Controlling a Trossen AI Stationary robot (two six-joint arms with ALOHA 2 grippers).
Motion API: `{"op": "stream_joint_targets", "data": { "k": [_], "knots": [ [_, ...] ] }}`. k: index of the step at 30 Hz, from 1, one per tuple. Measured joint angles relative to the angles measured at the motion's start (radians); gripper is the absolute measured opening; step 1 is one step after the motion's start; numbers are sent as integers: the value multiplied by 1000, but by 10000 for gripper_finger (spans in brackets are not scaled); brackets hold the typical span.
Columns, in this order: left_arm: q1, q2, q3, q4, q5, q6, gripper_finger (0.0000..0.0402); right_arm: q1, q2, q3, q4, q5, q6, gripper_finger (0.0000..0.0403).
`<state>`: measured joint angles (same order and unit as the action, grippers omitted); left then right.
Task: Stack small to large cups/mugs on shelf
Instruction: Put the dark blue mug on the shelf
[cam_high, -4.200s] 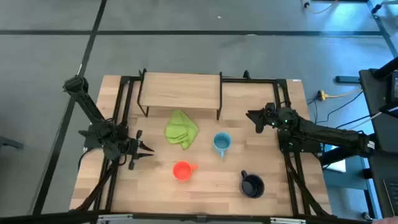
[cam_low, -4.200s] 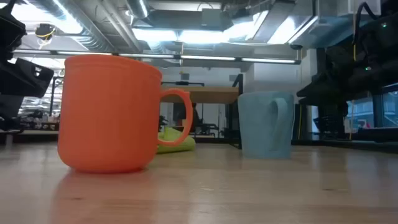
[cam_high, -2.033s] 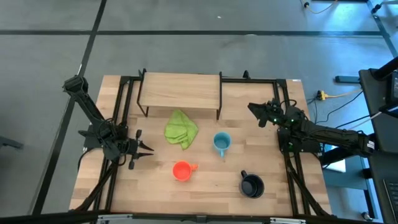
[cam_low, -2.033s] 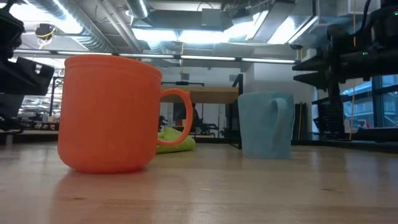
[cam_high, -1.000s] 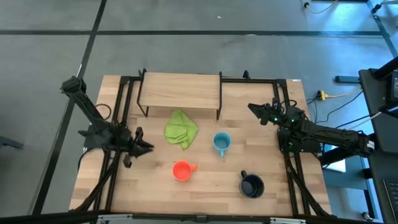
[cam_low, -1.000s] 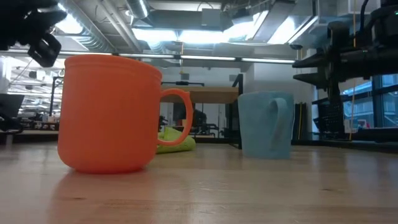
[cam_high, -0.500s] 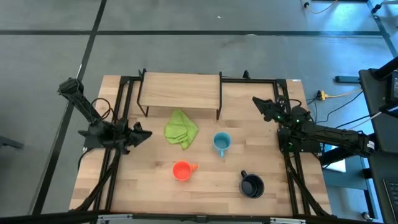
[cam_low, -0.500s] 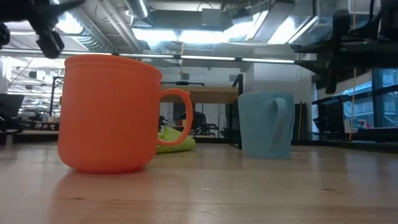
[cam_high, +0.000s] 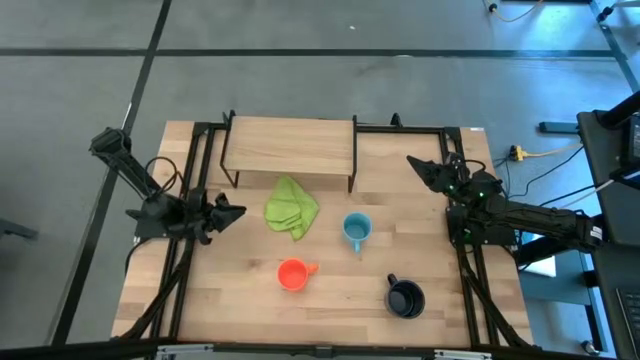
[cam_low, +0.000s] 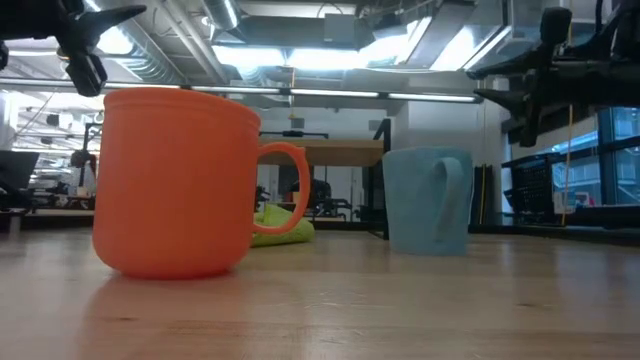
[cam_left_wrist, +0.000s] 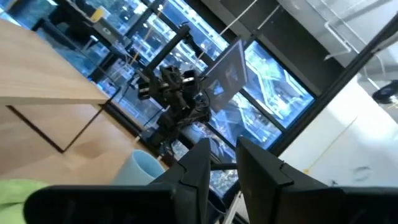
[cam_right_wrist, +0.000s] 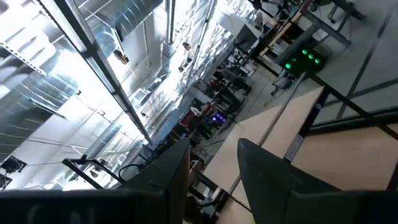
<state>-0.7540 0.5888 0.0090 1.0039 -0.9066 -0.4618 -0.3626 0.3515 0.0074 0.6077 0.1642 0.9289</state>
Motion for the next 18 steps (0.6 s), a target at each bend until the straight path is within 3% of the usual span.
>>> {"op": "stream_joint_targets", "data": {
  "k": [3,6,9,14,16,18],
  "knots": [
    [27,0,10,-15,41,3,70,0,0,16,-8,1,-24,138],
    [48,-1,79,-126,81,51,65,0,2,125,-141,0,-106,138],
    [70,-3,224,-459,141,69,64,0,51,341,-456,5,-255,138],
    [150,39,548,-1275,292,-111,64,2,245,749,-1035,46,-485,138],
    [176,55,624,-1433,338,-133,64,2,325,889,-1249,60,-520,138],
    [188,56,664,-1459,360,-133,64,7,400,1010,-1470,64,-516,138]
  ]
}}
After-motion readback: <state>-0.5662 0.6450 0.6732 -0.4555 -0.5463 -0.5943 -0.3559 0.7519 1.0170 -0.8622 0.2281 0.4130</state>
